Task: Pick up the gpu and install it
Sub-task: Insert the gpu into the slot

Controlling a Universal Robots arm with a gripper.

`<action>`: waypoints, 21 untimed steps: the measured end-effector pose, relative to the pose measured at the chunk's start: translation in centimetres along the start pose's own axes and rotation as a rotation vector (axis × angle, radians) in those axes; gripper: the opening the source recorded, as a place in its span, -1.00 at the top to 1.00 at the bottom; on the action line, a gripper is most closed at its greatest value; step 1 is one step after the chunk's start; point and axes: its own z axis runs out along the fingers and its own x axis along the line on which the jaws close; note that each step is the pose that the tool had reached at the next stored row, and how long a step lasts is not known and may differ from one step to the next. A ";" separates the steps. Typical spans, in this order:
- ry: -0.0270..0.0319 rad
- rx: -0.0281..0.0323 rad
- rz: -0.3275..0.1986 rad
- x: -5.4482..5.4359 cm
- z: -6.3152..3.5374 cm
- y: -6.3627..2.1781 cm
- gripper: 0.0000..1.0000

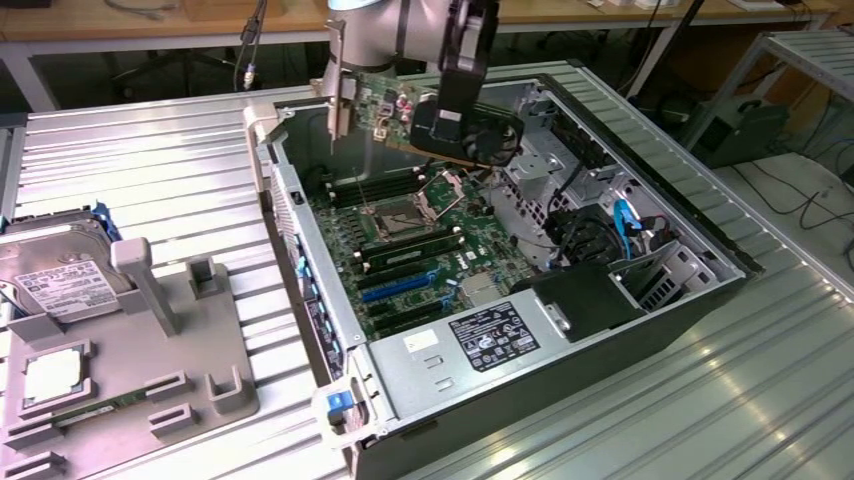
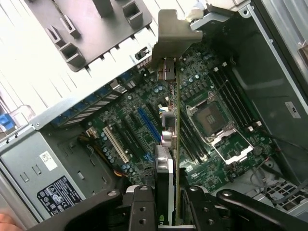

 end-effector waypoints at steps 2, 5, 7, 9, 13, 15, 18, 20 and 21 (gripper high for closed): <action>0.0001 -0.0003 -0.019 0.0 0.00 0.00 0.44; 0.0001 -0.0008 -0.054 0.0 0.01 0.00 0.44; 0.0002 -0.0009 -0.066 0.0 0.02 0.00 0.44; 0.0002 -0.0012 -0.080 0.0 0.04 0.00 0.44; 0.0002 -0.0015 -0.105 0.0 0.05 0.00 0.44; 0.0003 -0.0017 -0.121 0.0 0.06 0.00 0.44; 0.0004 -0.0021 -0.151 0.0 0.07 0.00 0.44; 0.0004 -0.0025 -0.179 0.0 0.08 0.00 0.44; 0.0005 -0.0027 -0.192 0.0 0.08 0.00 0.44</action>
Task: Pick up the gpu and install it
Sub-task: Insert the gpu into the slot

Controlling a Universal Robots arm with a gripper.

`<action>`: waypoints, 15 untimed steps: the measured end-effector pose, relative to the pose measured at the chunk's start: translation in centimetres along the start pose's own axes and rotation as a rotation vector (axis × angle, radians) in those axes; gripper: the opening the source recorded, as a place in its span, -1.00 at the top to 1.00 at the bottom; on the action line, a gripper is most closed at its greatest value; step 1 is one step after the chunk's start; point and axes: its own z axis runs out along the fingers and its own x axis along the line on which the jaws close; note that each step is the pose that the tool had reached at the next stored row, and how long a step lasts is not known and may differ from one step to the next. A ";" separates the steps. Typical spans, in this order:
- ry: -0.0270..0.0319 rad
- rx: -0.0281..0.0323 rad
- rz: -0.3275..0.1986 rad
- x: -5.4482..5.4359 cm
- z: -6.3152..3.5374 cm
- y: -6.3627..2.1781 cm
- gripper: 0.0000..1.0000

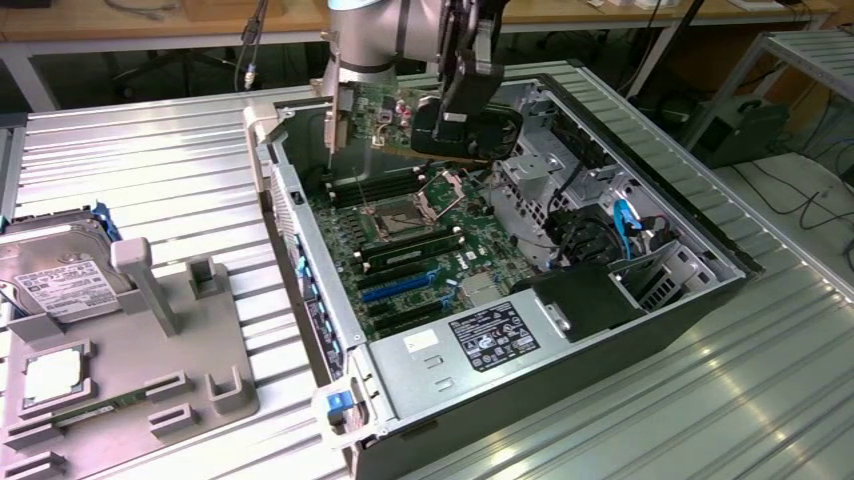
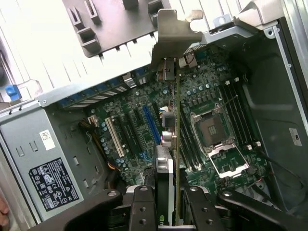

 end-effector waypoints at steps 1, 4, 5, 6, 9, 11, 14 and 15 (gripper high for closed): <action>0.0000 -0.0002 -0.014 0.0 0.00 0.00 0.44; 0.0001 -0.0010 -0.065 0.0 0.02 0.00 0.44; 0.0001 -0.0011 -0.079 0.0 0.04 0.00 0.44; 0.0001 -0.0013 -0.090 0.0 0.04 0.00 0.44; 0.0002 -0.0015 -0.104 0.0 0.05 0.00 0.44; 0.0000 -0.0014 -0.104 -0.2 0.06 0.06 0.44; -0.0078 0.0240 -0.110 -0.3 0.11 0.10 0.44; -0.0096 0.0296 -0.119 -0.3 0.14 0.10 0.44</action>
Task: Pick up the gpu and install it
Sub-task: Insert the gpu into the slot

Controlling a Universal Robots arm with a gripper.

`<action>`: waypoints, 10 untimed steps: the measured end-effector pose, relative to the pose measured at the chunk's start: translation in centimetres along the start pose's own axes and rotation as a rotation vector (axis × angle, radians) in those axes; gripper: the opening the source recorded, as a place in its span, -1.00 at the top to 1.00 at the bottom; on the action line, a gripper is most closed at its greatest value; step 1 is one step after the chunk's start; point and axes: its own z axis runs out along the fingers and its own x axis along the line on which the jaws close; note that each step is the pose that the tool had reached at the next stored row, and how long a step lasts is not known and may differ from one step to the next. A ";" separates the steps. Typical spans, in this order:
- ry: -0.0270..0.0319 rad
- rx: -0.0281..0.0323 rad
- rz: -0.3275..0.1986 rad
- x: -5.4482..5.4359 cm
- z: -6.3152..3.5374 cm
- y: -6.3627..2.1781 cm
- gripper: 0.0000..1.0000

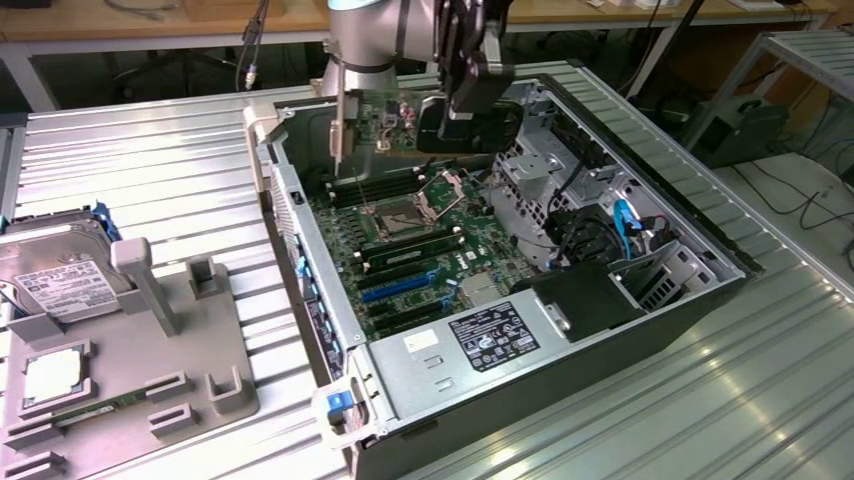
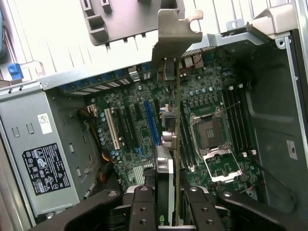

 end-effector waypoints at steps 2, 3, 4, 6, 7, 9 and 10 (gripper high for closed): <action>-0.0017 0.0051 -0.019 0.0 0.06 0.00 0.44; -0.0025 0.0078 -0.025 0.0 0.08 0.00 0.44; -0.0029 0.0090 -0.031 0.0 0.11 -0.03 0.44; -0.0040 0.0099 -0.046 0.0 0.17 -0.06 0.44; -0.0043 0.0101 -0.056 0.0 0.21 -0.06 0.44; -0.0055 0.0096 -0.085 -0.1 0.29 -0.08 0.44; -0.0064 0.0090 -0.113 0.0 0.38 -0.07 0.44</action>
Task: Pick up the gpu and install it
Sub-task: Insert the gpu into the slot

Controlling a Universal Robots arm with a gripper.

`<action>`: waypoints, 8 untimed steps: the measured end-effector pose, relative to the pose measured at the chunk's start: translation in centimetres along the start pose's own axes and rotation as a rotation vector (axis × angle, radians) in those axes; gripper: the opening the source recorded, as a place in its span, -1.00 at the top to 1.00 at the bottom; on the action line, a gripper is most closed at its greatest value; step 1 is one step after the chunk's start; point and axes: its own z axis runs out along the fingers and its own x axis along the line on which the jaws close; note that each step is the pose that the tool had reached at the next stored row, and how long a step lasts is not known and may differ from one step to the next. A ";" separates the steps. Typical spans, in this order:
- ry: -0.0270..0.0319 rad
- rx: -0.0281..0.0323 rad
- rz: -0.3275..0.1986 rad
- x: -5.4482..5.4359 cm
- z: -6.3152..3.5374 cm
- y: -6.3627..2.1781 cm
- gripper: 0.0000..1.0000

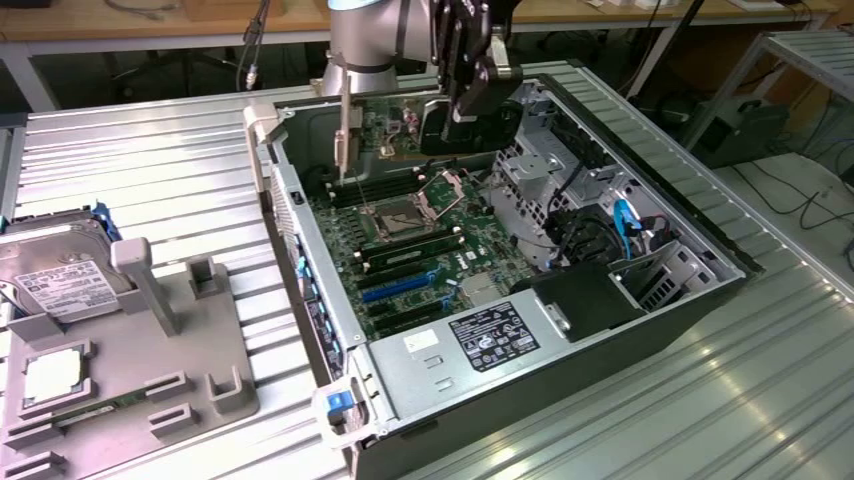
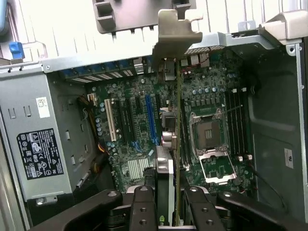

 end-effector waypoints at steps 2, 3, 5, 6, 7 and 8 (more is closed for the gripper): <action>-0.0009 -0.0006 -0.029 -0.1 0.33 -0.02 0.44; -0.0012 -0.0006 -0.034 -0.2 0.51 -0.06 0.44; -0.0015 -0.0005 -0.041 -0.4 0.81 -0.21 0.44; -0.0017 -0.0004 -0.044 -0.5 0.93 -0.32 0.44; -0.0018 -0.0004 -0.046 -0.6 1.03 -0.45 0.44; -0.0018 -0.0005 -0.048 -0.7 1.13 -0.60 0.44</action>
